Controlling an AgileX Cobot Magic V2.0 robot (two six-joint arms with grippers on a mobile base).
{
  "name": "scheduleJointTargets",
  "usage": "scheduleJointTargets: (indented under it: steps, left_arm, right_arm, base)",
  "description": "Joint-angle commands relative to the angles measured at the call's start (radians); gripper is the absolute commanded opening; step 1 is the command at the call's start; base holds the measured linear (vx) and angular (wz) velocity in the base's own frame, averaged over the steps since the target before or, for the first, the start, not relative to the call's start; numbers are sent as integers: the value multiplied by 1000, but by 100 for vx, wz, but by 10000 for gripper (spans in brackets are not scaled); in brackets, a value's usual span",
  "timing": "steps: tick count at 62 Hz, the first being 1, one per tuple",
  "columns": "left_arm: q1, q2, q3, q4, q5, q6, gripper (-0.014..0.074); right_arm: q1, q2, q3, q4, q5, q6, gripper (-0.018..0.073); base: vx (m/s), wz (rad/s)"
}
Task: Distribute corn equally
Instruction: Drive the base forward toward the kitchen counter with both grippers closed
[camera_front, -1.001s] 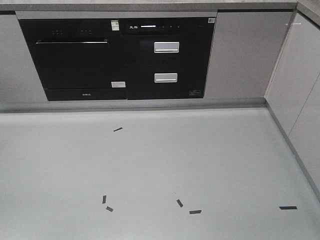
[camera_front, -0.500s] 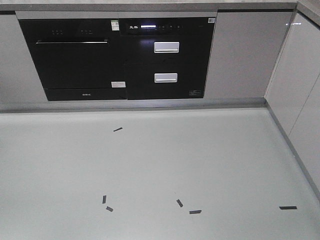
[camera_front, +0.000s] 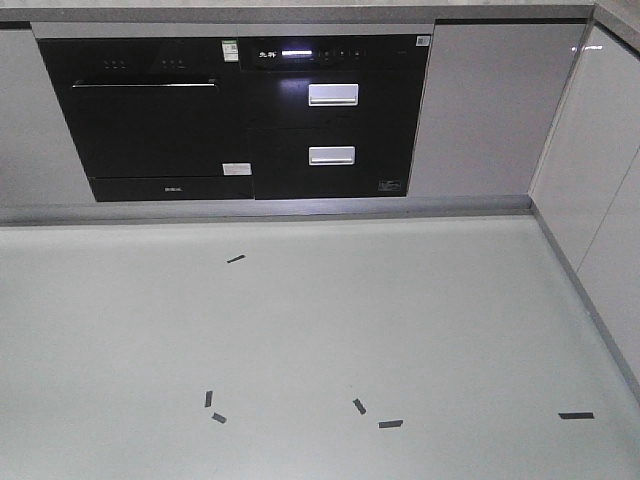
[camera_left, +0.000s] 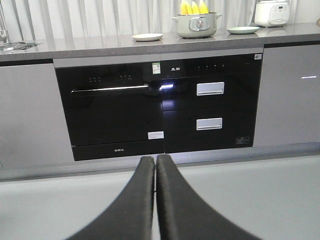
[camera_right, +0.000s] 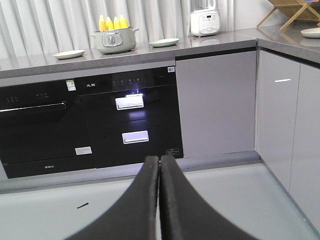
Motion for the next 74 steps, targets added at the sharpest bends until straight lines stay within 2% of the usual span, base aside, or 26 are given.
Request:
scheduleJointTargets:
  steps: [1,74]
  left_arm:
    - [1,-16,15,0,-73,-7,-6]
    - [1,-16,15,0,-73,-7,-6]
  right_arm:
    - [-4,-5,7,-7,-74,-11,-6]
    - [-4,-5,7,-7,-72,-11,-6]
  base:
    - [0,0]
    - [3,4]
